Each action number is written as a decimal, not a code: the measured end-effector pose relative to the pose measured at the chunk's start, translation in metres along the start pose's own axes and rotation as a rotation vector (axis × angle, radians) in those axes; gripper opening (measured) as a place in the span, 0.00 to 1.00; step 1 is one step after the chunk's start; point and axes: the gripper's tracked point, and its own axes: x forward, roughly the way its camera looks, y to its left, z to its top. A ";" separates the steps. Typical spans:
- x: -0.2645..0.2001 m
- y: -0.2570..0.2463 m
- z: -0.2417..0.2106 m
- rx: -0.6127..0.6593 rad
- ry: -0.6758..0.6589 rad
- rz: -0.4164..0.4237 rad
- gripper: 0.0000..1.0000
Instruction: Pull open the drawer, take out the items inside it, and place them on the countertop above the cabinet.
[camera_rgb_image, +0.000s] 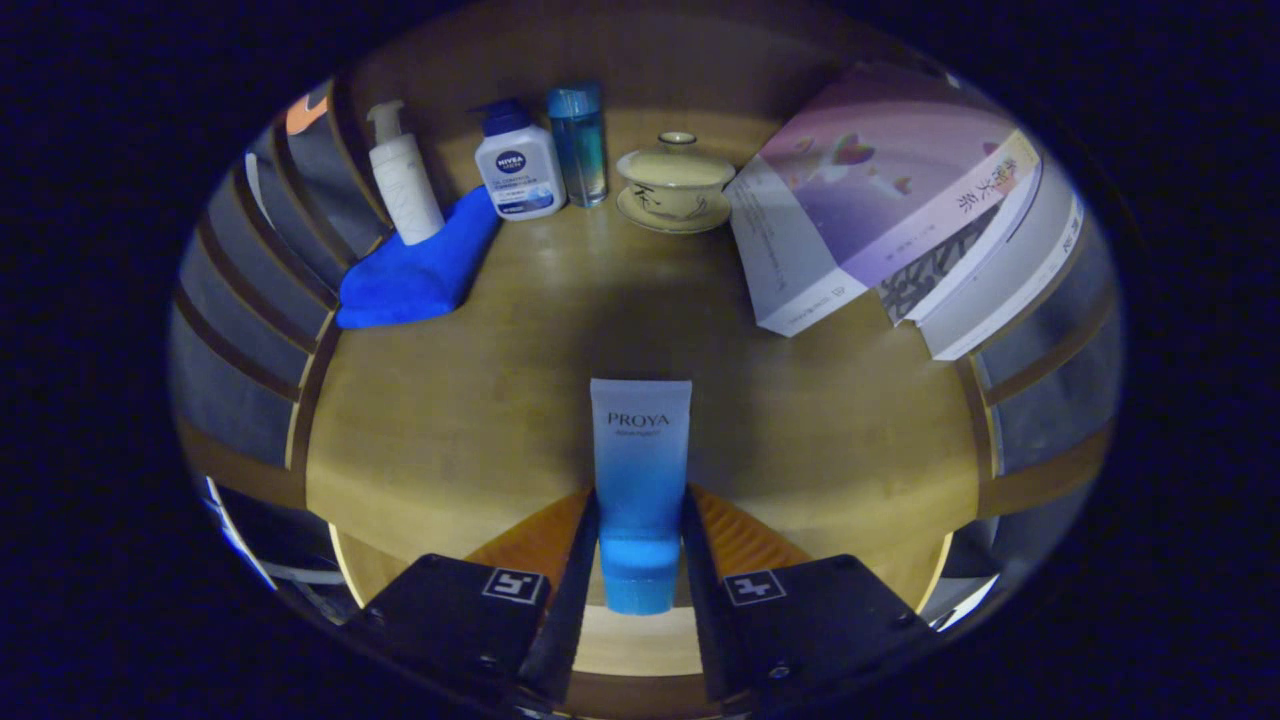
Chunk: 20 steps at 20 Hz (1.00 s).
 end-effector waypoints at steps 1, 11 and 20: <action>0.001 0.002 0.001 0.007 -0.005 0.006 0.54; -0.040 0.009 -0.006 0.046 -0.091 0.091 0.60; -0.116 0.028 -0.046 0.013 -0.314 0.193 0.60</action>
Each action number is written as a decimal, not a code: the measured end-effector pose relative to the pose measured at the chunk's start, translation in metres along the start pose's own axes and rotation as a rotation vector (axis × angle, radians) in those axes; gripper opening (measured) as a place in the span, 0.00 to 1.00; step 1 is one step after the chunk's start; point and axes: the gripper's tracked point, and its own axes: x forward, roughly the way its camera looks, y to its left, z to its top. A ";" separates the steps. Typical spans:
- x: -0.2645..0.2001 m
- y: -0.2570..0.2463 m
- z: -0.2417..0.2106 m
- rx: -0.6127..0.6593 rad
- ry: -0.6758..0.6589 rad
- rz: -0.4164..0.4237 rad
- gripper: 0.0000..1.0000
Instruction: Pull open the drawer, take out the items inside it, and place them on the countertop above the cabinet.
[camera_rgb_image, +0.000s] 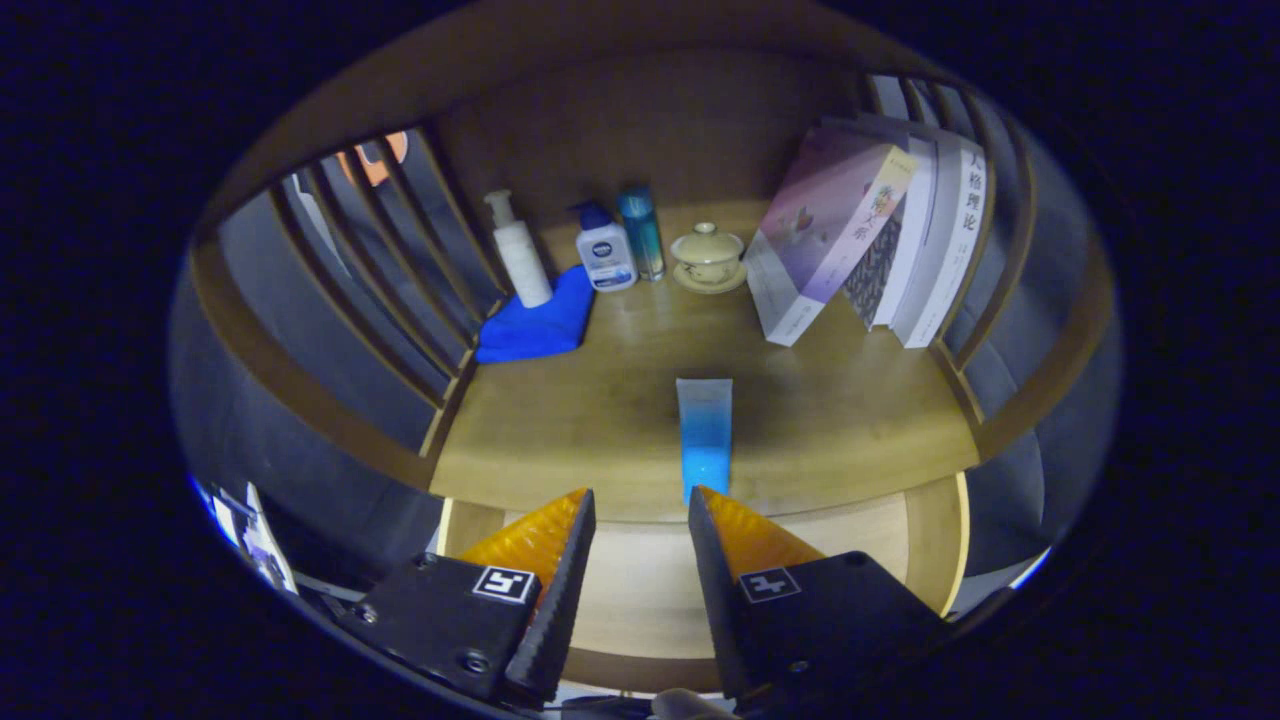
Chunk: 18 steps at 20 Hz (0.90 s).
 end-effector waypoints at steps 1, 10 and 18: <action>-0.013 -0.002 -0.001 -0.020 -0.042 -0.011 0.60; -0.122 0.014 -0.041 -0.146 -0.535 0.025 0.81; -0.180 0.018 -0.108 -0.203 -0.706 -0.001 1.00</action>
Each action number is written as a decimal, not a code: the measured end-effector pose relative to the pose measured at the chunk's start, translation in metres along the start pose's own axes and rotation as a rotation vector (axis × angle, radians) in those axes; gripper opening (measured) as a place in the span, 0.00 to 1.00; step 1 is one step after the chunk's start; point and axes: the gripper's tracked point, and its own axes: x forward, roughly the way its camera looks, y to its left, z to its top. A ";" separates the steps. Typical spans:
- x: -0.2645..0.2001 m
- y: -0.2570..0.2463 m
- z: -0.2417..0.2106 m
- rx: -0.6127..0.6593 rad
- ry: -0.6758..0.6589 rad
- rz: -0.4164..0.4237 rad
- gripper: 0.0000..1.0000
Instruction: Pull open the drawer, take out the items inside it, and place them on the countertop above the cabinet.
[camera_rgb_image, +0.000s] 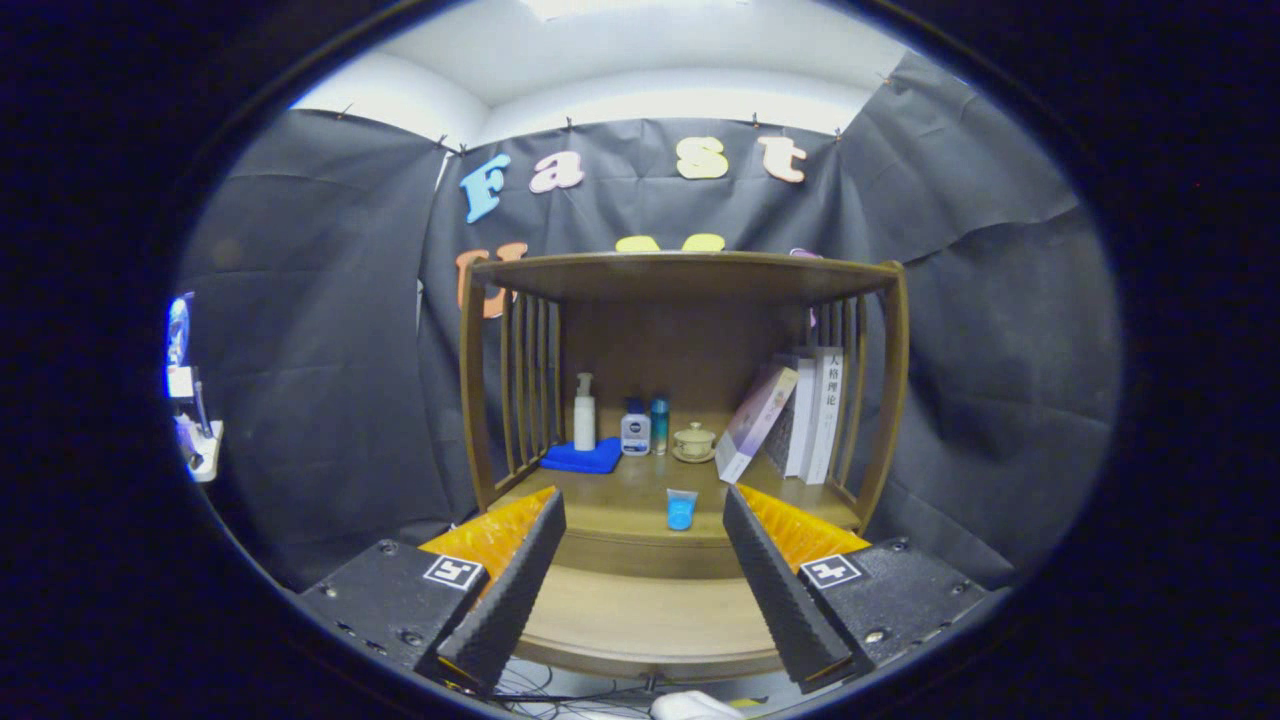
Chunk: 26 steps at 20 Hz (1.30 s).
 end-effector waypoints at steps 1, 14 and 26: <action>-0.007 -0.001 -0.005 0.008 -0.002 0.003 1.00; -0.046 -0.021 -0.098 0.037 -0.115 -0.076 1.00; -0.017 -0.018 -0.244 0.020 0.141 -0.089 1.00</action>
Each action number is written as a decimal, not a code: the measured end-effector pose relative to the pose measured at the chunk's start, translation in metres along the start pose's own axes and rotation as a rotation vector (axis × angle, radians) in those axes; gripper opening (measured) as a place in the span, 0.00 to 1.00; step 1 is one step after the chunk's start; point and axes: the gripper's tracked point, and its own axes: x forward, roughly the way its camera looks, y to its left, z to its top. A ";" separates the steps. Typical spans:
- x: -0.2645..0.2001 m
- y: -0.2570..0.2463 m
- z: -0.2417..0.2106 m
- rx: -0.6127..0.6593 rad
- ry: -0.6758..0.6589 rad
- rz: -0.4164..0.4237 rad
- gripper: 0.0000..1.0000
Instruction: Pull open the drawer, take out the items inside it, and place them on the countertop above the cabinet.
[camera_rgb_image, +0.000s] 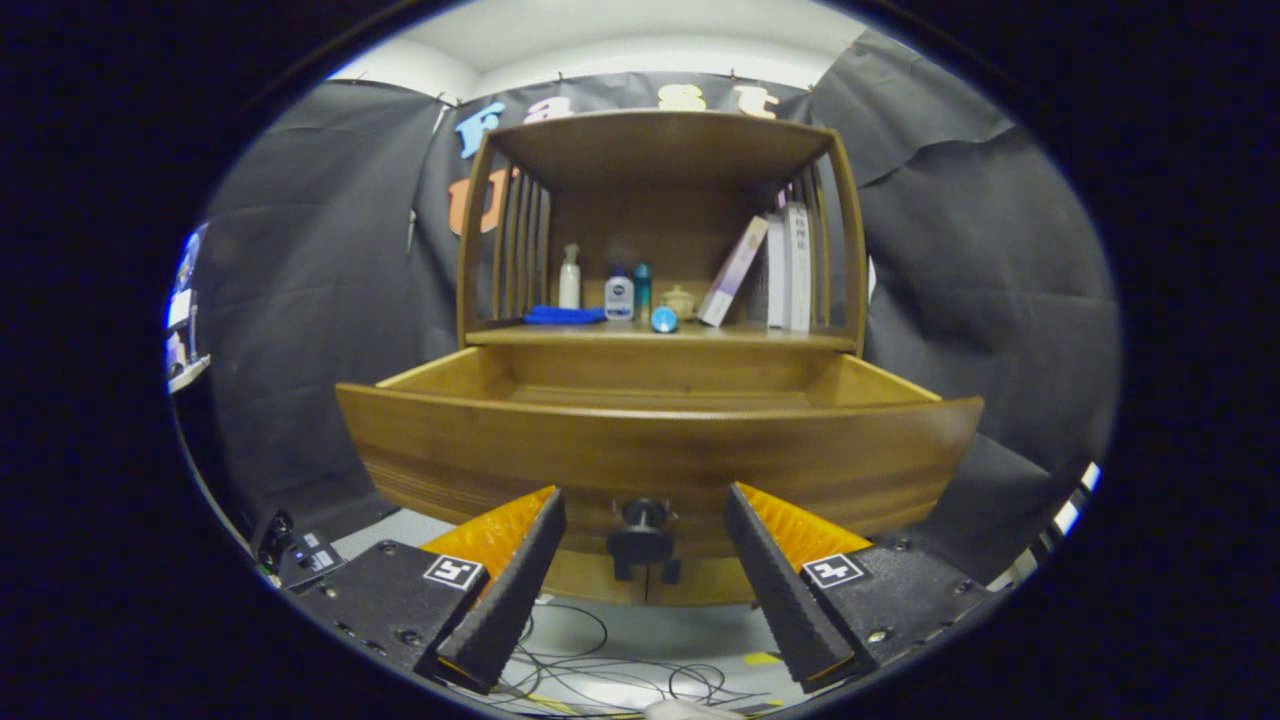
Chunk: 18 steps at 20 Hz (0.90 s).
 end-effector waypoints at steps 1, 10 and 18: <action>0.005 0.002 -0.003 -0.005 0.007 0.000 1.00; 0.033 -0.004 0.000 -0.022 -0.010 -0.082 1.00; 0.049 -0.005 0.003 0.047 0.008 -0.037 0.99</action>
